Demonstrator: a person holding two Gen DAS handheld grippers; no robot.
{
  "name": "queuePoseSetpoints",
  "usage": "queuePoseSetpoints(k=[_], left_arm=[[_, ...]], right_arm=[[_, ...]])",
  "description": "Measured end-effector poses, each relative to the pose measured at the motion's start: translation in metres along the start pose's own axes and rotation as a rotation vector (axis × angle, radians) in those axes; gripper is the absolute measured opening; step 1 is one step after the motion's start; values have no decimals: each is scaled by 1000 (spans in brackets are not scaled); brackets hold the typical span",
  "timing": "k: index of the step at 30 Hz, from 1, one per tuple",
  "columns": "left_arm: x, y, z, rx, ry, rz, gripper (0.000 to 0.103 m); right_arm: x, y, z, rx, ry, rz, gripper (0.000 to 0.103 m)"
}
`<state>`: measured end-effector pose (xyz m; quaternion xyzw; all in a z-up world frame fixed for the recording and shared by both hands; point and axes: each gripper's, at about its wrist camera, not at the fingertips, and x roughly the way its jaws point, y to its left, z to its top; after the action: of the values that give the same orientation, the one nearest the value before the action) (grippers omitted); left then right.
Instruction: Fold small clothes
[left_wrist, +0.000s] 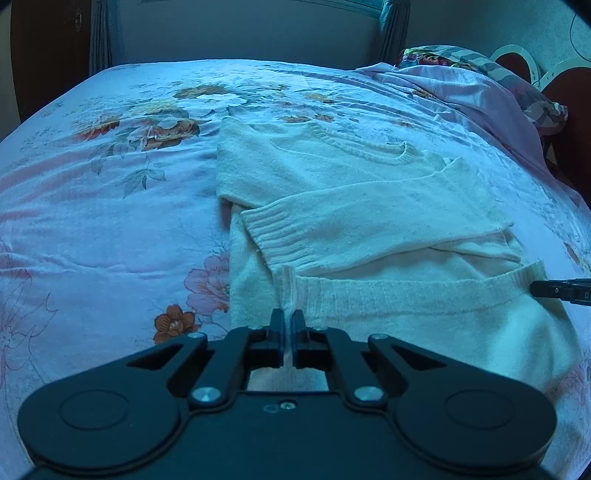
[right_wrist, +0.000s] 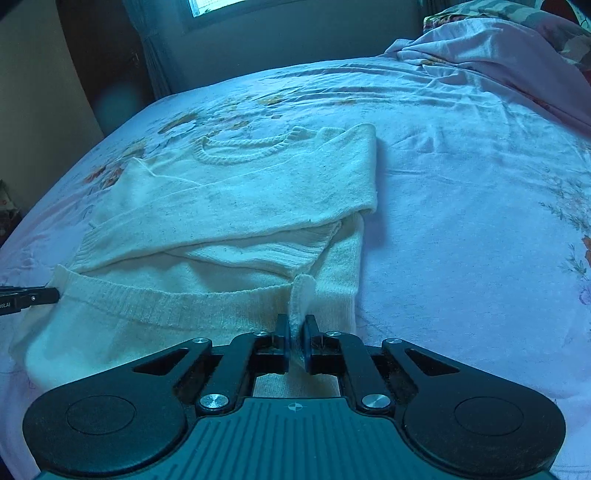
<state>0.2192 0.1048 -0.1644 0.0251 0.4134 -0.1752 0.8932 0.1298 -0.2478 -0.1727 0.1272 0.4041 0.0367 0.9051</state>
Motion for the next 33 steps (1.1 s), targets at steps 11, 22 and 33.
queuePoseSetpoints(k=[11,22,33], left_arm=[[-21,-3,9,-13,-93,-16,1],[-15,4,91,-97,-261,-38,1],[99,14,173,-142,-265,28,1]], right_arm=[[-17,7,8,-13,-58,81,2],[-21,-3,83,16,-241,51,2],[83,-53,167,124,-245,-8,2]])
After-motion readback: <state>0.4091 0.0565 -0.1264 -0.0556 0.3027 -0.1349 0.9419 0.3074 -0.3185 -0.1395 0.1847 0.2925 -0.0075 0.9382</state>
